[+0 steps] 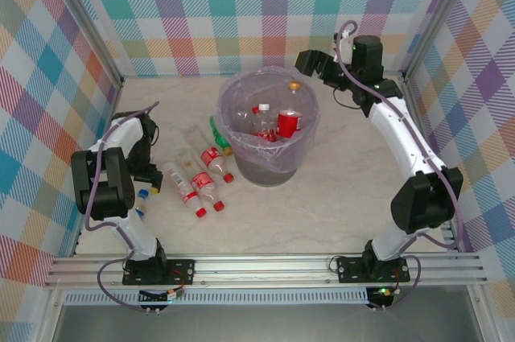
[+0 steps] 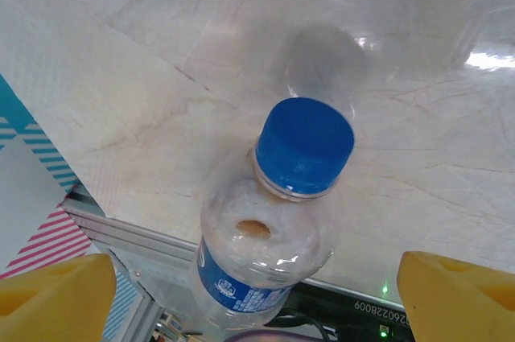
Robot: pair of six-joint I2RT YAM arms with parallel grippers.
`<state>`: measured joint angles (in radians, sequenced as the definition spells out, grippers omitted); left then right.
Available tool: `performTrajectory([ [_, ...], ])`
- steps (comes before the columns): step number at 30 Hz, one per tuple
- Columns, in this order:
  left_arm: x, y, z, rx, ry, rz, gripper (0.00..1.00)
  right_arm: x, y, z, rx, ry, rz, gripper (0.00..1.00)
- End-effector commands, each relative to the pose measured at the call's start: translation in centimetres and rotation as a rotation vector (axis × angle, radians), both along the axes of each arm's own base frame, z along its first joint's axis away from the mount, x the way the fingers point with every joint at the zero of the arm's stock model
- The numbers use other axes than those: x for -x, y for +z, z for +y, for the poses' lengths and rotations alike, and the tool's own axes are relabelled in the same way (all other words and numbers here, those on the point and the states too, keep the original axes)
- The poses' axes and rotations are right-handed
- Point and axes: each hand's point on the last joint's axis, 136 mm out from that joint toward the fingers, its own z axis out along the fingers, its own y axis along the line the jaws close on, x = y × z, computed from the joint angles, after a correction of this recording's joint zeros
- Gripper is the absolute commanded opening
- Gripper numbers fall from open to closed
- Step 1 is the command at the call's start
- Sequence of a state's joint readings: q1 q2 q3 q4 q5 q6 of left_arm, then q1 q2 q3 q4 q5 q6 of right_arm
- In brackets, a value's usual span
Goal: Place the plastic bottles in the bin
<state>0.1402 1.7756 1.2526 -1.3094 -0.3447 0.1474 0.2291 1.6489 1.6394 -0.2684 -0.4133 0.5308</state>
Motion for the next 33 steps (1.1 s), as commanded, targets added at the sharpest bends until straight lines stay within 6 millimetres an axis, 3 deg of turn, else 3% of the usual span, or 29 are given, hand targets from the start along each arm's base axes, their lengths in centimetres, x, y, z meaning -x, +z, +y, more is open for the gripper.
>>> performTrajectory([
  [1, 1.4, -0.9, -0.3, 0.058, 0.009, 0.063, 0.9, -0.3, 1.9, 0.6, -0.02, 0.038, -0.014, 0.98],
  [5, 2.1, -2.9, -0.2, 0.064, -0.016, 0.11, 0.87, -1.4, 1.7, 0.7, -0.022, 0.038, -0.005, 0.98],
  [11, 1.8, -3.8, -0.5, 0.079, -0.013, 0.123, 0.8, -2.9, 0.2, 0.9, -0.031, 0.031, 0.032, 0.97],
  [19, 1.7, -5.6, -0.2, 0.066, 0.004, 0.149, 0.75, -3.6, -0.4, 0.1, -0.035, 0.023, 0.041, 0.97],
  [29, 0.3, -6.0, 0.3, 0.041, -0.001, 0.14, 0.51, -3.8, -0.7, -0.3, -0.028, 0.009, 0.053, 0.97],
  [33, -0.5, -5.8, 0.4, 0.032, -0.014, 0.125, 0.47, -3.8, -0.9, -0.3, -0.027, 0.004, 0.06, 0.97],
])
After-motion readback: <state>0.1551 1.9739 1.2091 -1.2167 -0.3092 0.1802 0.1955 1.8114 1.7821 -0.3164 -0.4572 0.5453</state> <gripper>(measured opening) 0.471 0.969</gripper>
